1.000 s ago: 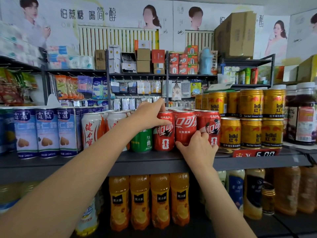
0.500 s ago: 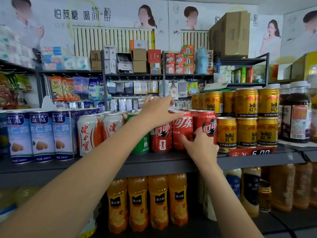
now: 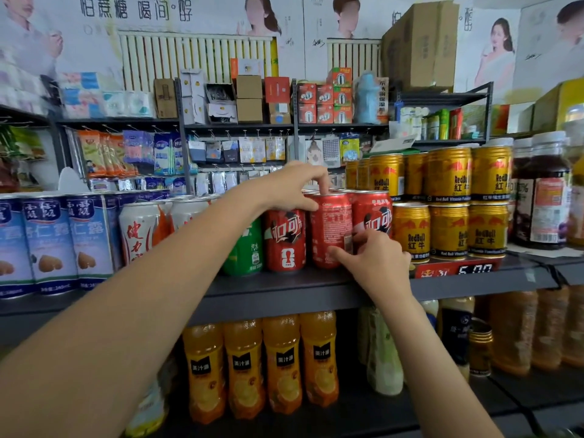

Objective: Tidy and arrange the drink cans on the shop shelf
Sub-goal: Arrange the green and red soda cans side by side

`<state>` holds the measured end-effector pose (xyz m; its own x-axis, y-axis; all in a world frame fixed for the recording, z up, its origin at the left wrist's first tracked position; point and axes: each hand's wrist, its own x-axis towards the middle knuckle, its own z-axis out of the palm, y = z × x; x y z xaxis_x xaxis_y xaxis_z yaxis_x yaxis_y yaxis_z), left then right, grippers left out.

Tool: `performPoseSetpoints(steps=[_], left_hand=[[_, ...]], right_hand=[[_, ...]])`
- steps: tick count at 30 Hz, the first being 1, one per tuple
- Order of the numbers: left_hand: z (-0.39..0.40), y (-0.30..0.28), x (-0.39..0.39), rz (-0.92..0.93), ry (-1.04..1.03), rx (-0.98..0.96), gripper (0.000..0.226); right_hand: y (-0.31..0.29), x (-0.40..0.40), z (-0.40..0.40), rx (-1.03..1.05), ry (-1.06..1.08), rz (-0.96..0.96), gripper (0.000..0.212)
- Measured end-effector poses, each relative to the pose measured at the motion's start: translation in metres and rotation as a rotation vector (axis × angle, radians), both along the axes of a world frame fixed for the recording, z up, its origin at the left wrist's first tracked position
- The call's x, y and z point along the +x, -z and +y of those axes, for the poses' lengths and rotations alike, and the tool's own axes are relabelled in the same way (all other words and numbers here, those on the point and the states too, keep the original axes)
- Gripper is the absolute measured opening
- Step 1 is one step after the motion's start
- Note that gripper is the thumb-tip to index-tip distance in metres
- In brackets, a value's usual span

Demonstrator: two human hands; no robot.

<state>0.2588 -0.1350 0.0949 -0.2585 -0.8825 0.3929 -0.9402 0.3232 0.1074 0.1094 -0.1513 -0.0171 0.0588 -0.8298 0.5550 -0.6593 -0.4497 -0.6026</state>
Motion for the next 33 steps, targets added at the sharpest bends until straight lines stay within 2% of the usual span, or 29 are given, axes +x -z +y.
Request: performPoseSetpoints(steps=[2,5,7,9,11,13,15,18,20,22,24,29,33], left_hand=[[-0.002,0.002,0.0,-0.062,-0.04,-0.053,0.014],[-0.002,0.005,-0.004,-0.059,-0.017,-0.063,0.016],[-0.001,0.005,-0.007,-0.064,-0.032,-0.098,0.015],[-0.005,0.007,-0.017,-0.1,-0.077,-0.212,0.017],[-0.01,0.013,-0.029,-0.084,-0.12,-0.313,0.02],[-0.011,0.012,-0.036,0.006,-0.1,-0.268,0.024],[-0.005,0.004,-0.032,0.102,-0.043,-0.12,0.028],[0.007,-0.003,-0.012,0.108,0.001,0.02,0.019],[0.009,0.002,-0.001,0.162,-0.03,0.038,0.022],[0.007,0.009,-0.001,0.169,-0.063,-0.03,0.024],[0.002,0.011,-0.005,0.114,-0.067,-0.155,0.015],[-0.004,0.008,-0.011,0.1,-0.052,-0.226,0.007],[-0.006,0.014,-0.01,0.088,-0.043,-0.266,0.004]], right_hand=[[-0.001,0.002,0.0,0.0,0.005,-0.002,0.051],[0.0,0.006,-0.003,-0.003,0.009,-0.01,0.051],[0.002,0.01,-0.004,0.0,-0.002,-0.001,0.059],[0.005,0.017,-0.004,-0.018,0.007,0.037,0.075],[0.009,0.023,-0.002,-0.084,0.049,0.041,0.074],[0.009,0.024,-0.001,-0.139,0.084,0.033,0.068],[0.006,0.02,-0.004,-0.135,0.082,0.051,0.062],[0.004,0.013,-0.01,-0.122,0.044,0.1,0.056],[0.005,0.013,-0.012,-0.118,0.014,0.104,0.056],[0.007,0.014,-0.012,-0.117,-0.038,0.059,0.059],[0.009,0.014,-0.012,-0.13,-0.066,0.008,0.066],[0.011,0.023,-0.009,-0.2,0.106,0.072,0.083],[0.014,0.031,-0.009,-0.204,0.158,0.074,0.075]])
